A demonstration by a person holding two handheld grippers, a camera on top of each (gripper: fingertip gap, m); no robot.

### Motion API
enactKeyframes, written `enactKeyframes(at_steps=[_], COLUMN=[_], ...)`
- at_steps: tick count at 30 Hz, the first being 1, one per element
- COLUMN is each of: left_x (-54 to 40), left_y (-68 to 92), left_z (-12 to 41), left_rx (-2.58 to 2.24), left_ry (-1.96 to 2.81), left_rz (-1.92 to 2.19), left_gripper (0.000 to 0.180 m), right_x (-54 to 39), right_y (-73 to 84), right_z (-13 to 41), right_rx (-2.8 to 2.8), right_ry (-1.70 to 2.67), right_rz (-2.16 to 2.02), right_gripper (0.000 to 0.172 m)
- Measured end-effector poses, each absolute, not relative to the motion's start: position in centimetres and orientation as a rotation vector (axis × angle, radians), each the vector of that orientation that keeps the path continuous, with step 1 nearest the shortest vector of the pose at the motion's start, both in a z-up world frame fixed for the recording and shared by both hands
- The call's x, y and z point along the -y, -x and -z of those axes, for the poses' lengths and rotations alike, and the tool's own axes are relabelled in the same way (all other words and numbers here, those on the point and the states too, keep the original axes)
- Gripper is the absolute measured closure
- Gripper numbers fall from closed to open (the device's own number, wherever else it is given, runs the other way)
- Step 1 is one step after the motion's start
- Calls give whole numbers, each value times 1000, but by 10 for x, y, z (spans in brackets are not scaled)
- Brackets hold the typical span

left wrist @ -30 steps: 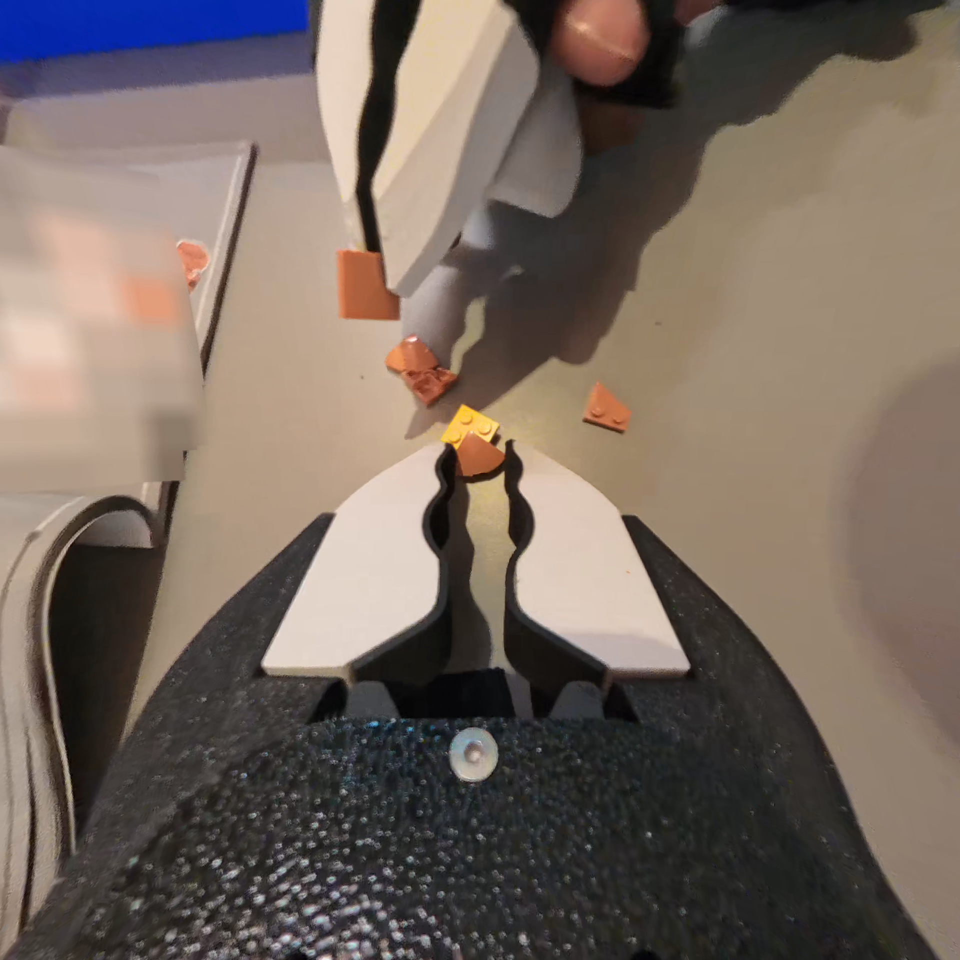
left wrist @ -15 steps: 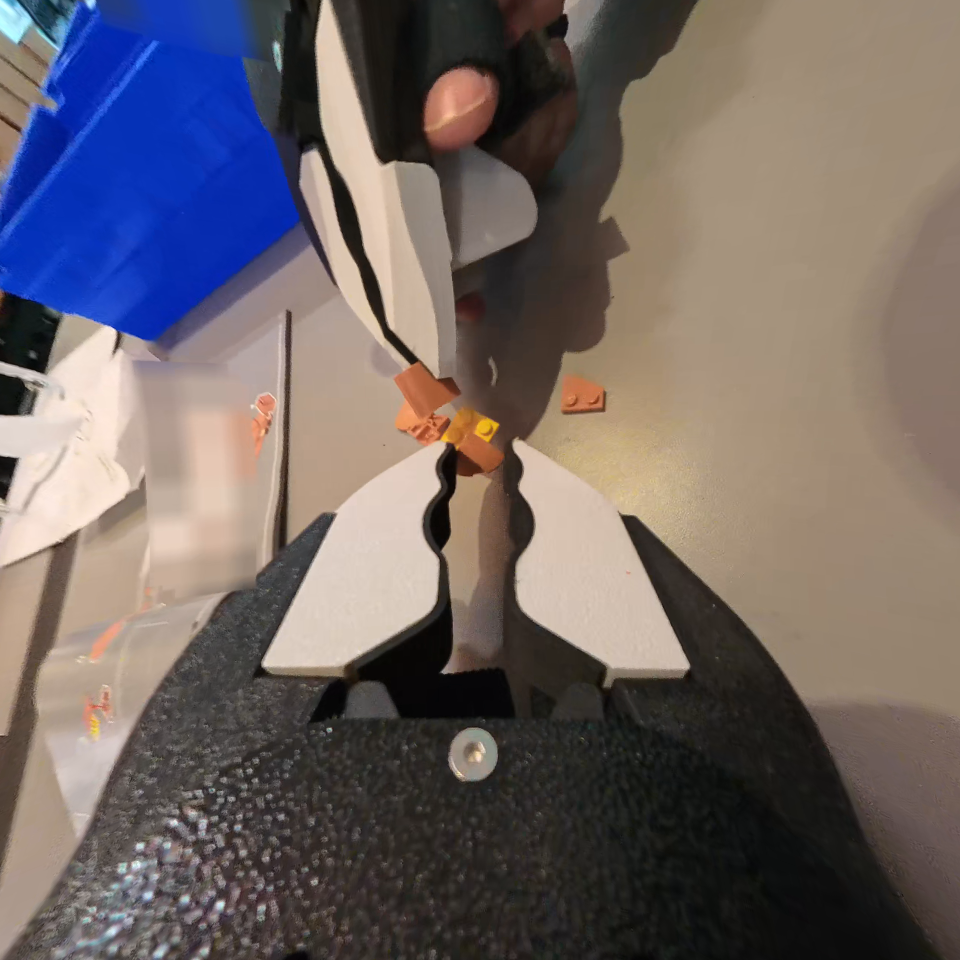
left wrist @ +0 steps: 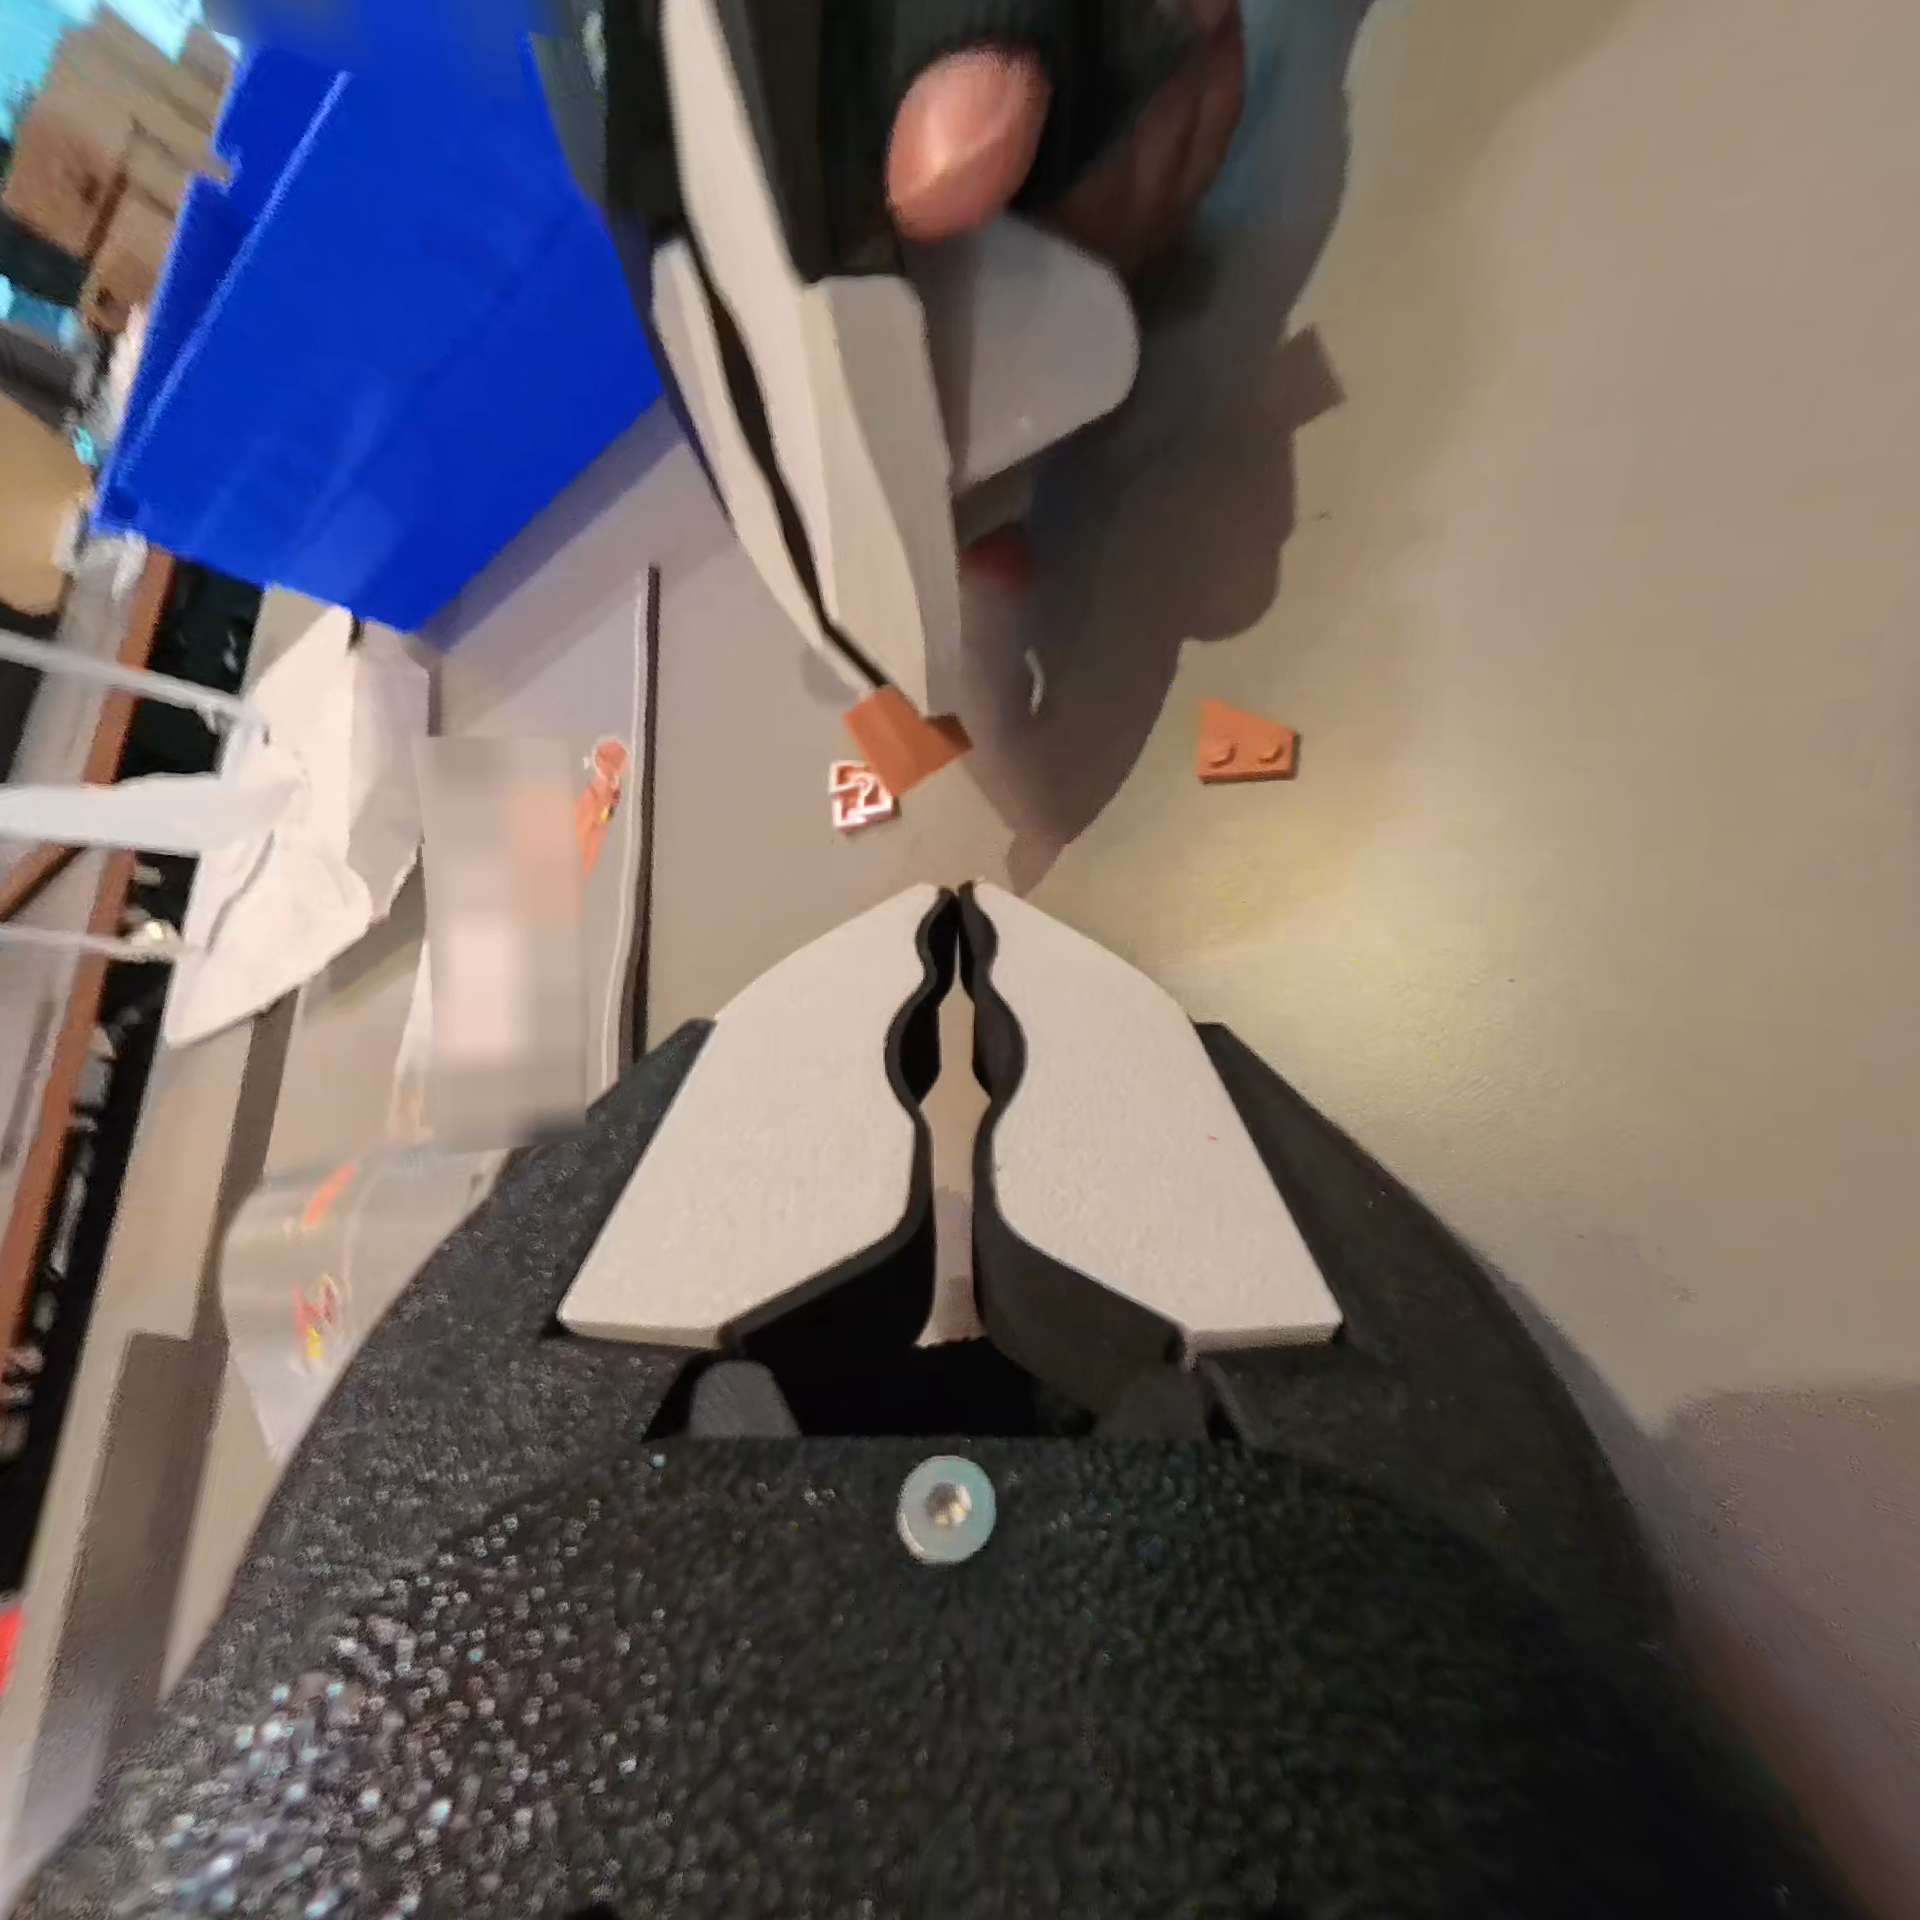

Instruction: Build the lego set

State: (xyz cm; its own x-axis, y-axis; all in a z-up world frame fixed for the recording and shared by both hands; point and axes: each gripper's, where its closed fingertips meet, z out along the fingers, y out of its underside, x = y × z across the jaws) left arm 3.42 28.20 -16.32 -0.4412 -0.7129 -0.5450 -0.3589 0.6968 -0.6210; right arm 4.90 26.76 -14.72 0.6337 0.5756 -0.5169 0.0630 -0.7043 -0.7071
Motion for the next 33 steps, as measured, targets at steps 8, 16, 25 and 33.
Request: enactKeyframes(at_steps=[8,16,25,33], left_x=[-323,-340,-298,-318], left_y=[-35,-45,-31,-39], left_z=[157,177,177,180], left_rx=[-1930,-2094,-2210,-2072], left_ry=[1194,1312,1360,1493], left_rz=[752,814,926,847], left_gripper=[155,148,155,145], right_x=[-270,-269,-269,-269], right_y=[-53,-53,-55,-54], right_z=[149,147,149,150], right_rx=[497,512,511,513], right_ry=[2192,2181,2187,2189], right_rz=[-991,-998,-1002,-999], right_gripper=[169,169,169,169])
